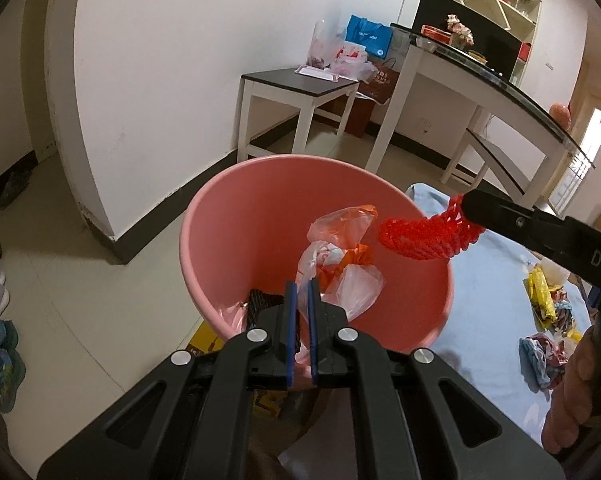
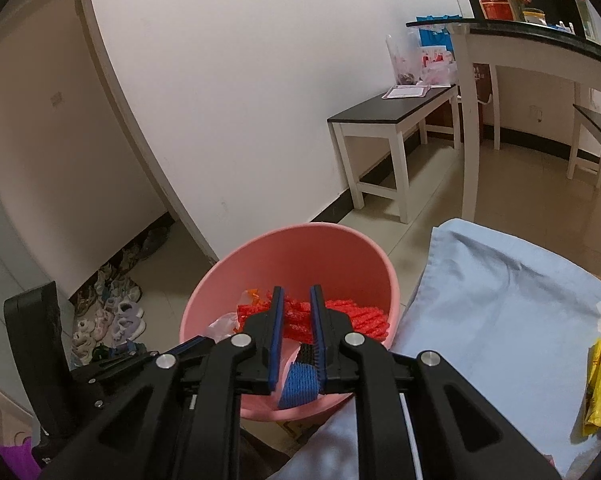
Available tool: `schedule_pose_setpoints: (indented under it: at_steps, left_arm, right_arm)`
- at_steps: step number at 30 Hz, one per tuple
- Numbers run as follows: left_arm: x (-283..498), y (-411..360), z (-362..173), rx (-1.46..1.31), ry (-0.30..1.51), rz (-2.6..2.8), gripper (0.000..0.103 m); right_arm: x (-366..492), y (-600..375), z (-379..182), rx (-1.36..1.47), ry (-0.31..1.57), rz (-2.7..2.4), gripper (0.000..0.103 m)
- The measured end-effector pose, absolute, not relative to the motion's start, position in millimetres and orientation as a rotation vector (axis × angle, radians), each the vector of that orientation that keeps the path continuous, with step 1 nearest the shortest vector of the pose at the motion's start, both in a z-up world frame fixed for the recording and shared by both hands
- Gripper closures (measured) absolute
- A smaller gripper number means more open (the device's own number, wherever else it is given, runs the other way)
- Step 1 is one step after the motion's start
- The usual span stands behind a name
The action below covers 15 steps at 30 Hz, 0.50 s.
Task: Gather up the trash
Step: 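Carry the bag and red net to the pink bucket and release both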
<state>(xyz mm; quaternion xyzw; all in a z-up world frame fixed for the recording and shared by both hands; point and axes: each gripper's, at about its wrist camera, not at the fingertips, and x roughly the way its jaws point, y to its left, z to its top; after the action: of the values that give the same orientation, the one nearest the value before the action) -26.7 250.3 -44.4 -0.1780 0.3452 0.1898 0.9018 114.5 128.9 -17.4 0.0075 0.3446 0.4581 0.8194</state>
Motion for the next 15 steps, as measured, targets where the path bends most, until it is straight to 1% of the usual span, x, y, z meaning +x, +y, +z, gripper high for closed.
schedule_pose_setpoints:
  at_steps: [1,2,4,6,7,13,14,15]
  left_arm:
    - [-26,251,-45,-0.371,0.719,0.394,0.098]
    - [-26,251,-46,-0.373,0.723,0.396,0.096]
    - [-25,252,-47,-0.379,0.729,0.400,0.090]
    - [-26,253,-47,-0.380,0.726,0.407,0.075]
    - [-27,253,-47,-0.381,0.723,0.408,0.072]
    - [-30,248,-41,-0.375,0.713,0.401,0.071]
    - [-30,247,-40,-0.374,0.712,0.398,0.071]
    - [-31,245,-39,-0.373,0.709,0.394,0.071]
  right_arm:
    - [115,129,-18,0.015,0.737,0.976,0.085]
    - [116,130,-19,0.015,0.742,0.978,0.080]
    - [118,129,-19,0.020,0.748,0.980,0.073]
    - [117,128,-19,0.023,0.750,0.981,0.073]
    - [117,128,-19,0.022,0.751,0.980,0.073]
    - [112,121,-16,0.021,0.750,0.971,0.072]
    - [110,119,-14,0.019,0.746,0.969,0.065]
    - [108,116,-13,0.019,0.741,0.967,0.061]
